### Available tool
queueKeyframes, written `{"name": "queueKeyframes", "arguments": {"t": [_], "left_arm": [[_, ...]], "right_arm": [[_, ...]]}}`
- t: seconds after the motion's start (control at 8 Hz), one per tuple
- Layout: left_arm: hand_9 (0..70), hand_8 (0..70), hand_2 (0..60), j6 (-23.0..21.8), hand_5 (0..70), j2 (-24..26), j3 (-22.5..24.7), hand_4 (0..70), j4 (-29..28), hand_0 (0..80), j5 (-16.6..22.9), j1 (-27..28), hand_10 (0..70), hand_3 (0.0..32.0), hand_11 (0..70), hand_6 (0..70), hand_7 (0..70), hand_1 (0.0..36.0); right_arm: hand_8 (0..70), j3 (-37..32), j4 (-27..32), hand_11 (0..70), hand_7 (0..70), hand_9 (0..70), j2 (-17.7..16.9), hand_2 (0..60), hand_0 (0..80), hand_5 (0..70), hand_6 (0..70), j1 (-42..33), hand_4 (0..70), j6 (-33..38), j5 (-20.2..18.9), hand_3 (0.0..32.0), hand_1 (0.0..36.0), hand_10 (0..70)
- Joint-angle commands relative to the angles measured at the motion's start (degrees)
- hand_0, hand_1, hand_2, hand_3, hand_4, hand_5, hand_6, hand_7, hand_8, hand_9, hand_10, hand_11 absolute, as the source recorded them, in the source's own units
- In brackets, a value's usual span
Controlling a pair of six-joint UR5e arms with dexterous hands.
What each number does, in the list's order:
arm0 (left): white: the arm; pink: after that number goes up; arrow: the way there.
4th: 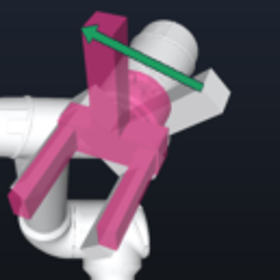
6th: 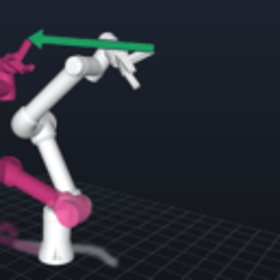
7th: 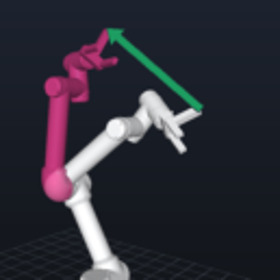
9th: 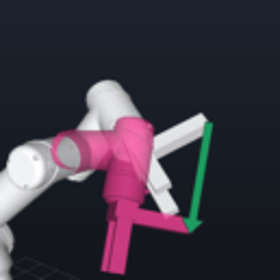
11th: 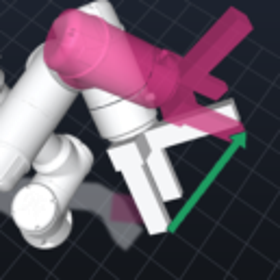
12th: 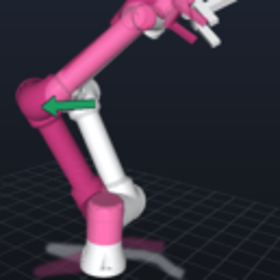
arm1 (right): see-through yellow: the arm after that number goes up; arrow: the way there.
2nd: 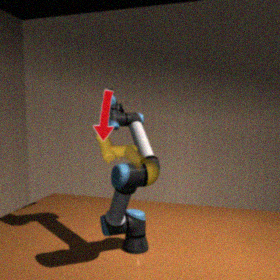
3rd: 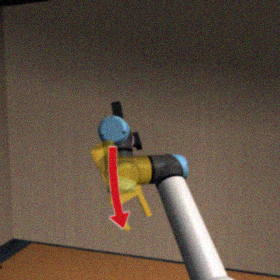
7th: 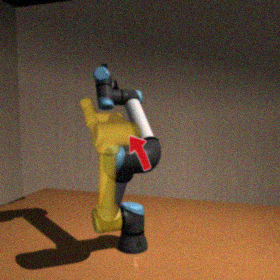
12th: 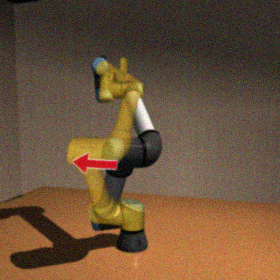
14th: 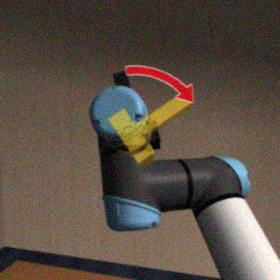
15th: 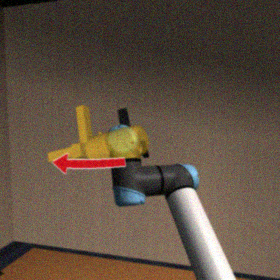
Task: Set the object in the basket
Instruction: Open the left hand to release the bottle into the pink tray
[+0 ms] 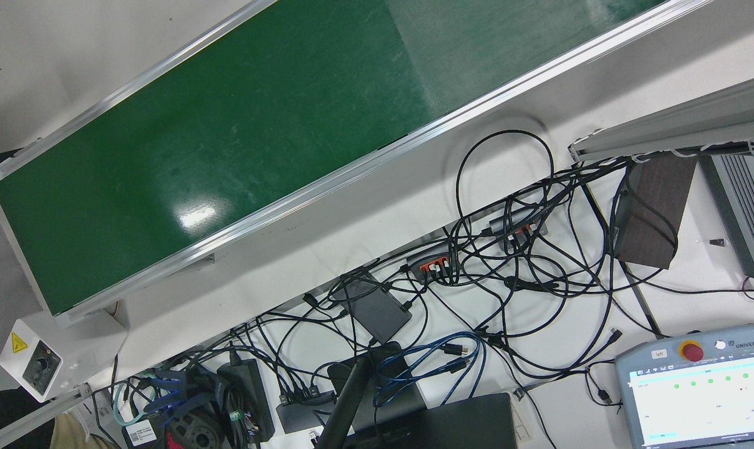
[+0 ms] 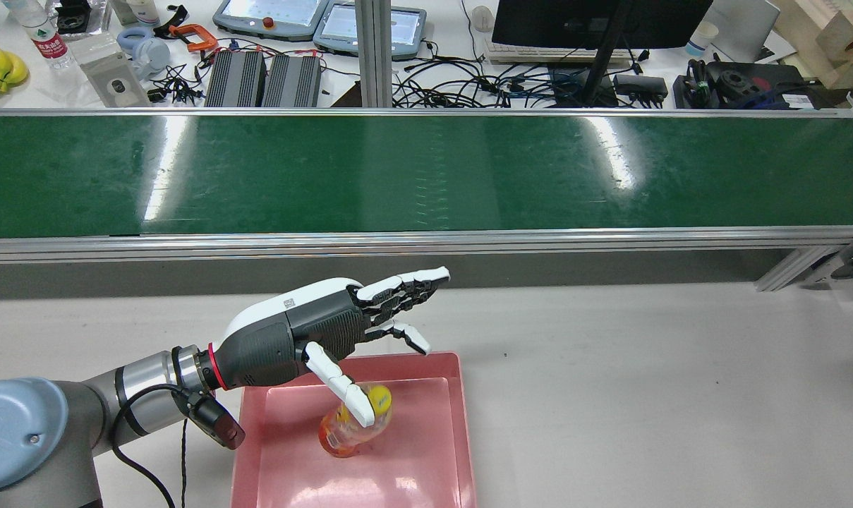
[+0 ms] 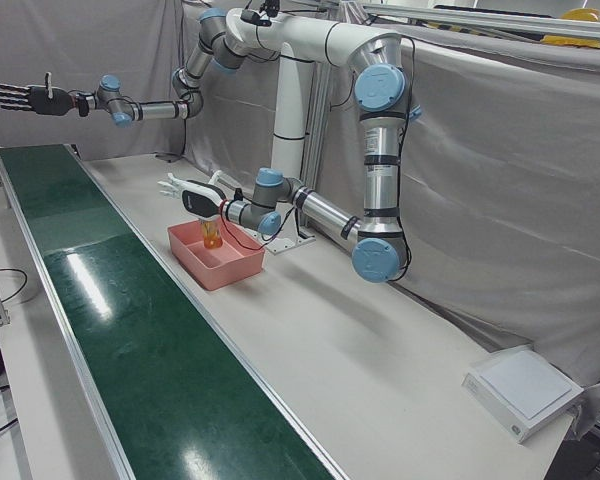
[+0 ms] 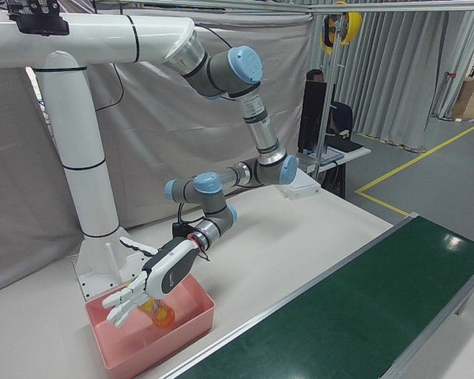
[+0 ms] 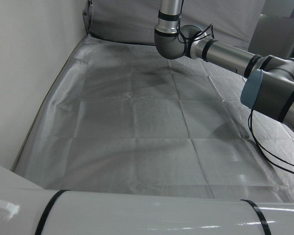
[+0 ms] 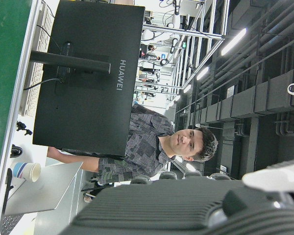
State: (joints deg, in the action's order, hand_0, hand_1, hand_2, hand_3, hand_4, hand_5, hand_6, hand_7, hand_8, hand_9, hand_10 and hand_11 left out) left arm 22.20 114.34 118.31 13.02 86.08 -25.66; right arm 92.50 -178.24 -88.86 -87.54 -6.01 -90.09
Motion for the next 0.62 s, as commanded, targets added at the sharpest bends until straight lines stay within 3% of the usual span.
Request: {"name": "queueKeyframes", "arguments": {"t": [0.0,0.25,0.5], "left_arm": [[0.0,0.0,0.0,-0.05,0.0,0.01,-0.01,0.0,-0.01,57.3,0.06,0.00,0.0,0.8,0.0,0.0,2.6,8.2],[0.0,0.0,0.0,-0.74,0.0,0.01,0.16,0.0,0.08,56.3,0.40,-0.52,0.0,1.0,0.0,0.0,2.0,7.7],[0.0,0.0,0.0,-6.00,0.0,-0.08,0.08,0.0,0.08,56.5,1.29,-2.53,0.0,0.0,0.0,0.0,2.8,7.7]], "right_arm": [[0.0,-0.04,0.00,0.0,0.0,0.0,0.00,0.0,0.0,0.0,0.0,0.00,0.0,0.03,0.00,0.0,0.0,0.0],[0.0,0.05,-0.09,0.0,0.0,0.0,0.00,0.0,0.0,0.0,0.0,0.00,0.0,0.03,0.00,0.0,0.0,0.0],[0.0,0.05,0.00,0.0,0.0,0.0,0.00,0.0,0.0,0.0,0.0,0.00,0.0,0.03,0.00,0.0,0.0,0.0]]}}
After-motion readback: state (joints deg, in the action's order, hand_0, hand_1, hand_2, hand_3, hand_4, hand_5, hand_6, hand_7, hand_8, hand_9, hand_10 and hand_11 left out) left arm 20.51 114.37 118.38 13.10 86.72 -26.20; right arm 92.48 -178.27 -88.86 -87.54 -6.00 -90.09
